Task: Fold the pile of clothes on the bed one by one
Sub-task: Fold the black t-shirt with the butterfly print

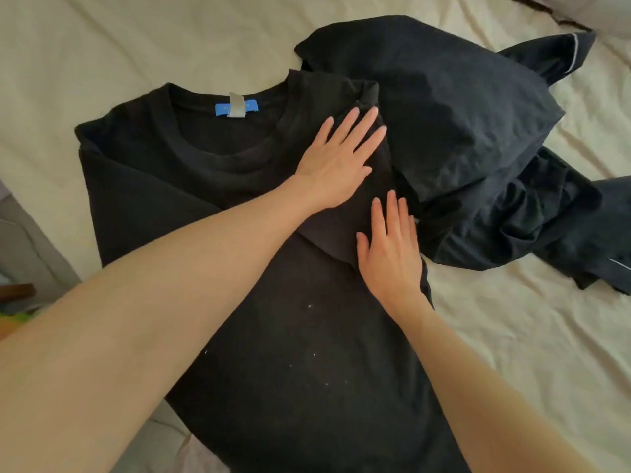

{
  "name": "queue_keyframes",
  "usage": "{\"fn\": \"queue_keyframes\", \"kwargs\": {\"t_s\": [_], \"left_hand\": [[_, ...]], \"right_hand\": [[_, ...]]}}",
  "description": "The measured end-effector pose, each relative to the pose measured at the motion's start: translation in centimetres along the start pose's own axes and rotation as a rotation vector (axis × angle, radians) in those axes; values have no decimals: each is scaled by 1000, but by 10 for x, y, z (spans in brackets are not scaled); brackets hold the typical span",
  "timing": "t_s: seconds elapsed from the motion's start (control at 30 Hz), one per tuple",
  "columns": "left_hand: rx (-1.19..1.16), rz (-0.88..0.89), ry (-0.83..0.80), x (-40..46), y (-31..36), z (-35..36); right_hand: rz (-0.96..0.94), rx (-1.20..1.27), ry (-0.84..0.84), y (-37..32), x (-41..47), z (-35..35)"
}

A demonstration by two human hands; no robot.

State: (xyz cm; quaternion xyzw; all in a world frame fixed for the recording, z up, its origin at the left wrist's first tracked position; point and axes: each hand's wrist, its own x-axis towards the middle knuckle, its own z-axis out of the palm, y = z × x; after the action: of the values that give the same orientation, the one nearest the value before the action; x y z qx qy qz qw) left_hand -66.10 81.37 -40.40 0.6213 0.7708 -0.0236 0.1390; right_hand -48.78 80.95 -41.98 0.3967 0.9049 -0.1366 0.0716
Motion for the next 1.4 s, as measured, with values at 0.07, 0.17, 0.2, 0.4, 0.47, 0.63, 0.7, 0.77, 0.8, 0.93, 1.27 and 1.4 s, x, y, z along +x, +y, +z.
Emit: {"fn": "queue_keyframes", "kwargs": {"t_s": [0.07, 0.17, 0.2, 0.4, 0.47, 0.63, 0.7, 0.77, 0.8, 0.93, 1.27, 1.4], "left_hand": [[4, -26, -49, 13, -3, 2], [46, -18, -40, 10, -9, 4], [48, -21, -26, 4, -10, 5], [108, -79, -45, -73, -11, 26], [94, -121, -100, -105, -5, 35], [-28, -284, -203, -197, 26, 54], [-139, -344, -187, -240, 38, 58], [-272, -455, -104, -279, 43, 58], [-353, -542, -43, -296, 40, 57], [-682, -916, 137, -340, 10, 66], [-935, -923, 144, -361, -66, 118], [-1304, -1029, 342, -364, -59, 126]], "right_hand": [[-9, -77, -43, 15, 0, 6], [-44, -130, -34, 21, -3, 9], [-43, -127, -15, 20, -6, 8], [-124, -66, -36, -4, -47, 7], [-135, -52, -90, -13, -68, 10], [-66, -26, -249, -32, -128, 21], [-31, -5, -293, -42, -154, 22], [-13, 26, -294, -54, -175, 20], [-16, 38, -288, -62, -184, 19], [-100, -2, -234, -87, -210, 22], [-139, -123, -163, -98, -240, 73], [-169, -153, -117, -92, -244, 83]]}}
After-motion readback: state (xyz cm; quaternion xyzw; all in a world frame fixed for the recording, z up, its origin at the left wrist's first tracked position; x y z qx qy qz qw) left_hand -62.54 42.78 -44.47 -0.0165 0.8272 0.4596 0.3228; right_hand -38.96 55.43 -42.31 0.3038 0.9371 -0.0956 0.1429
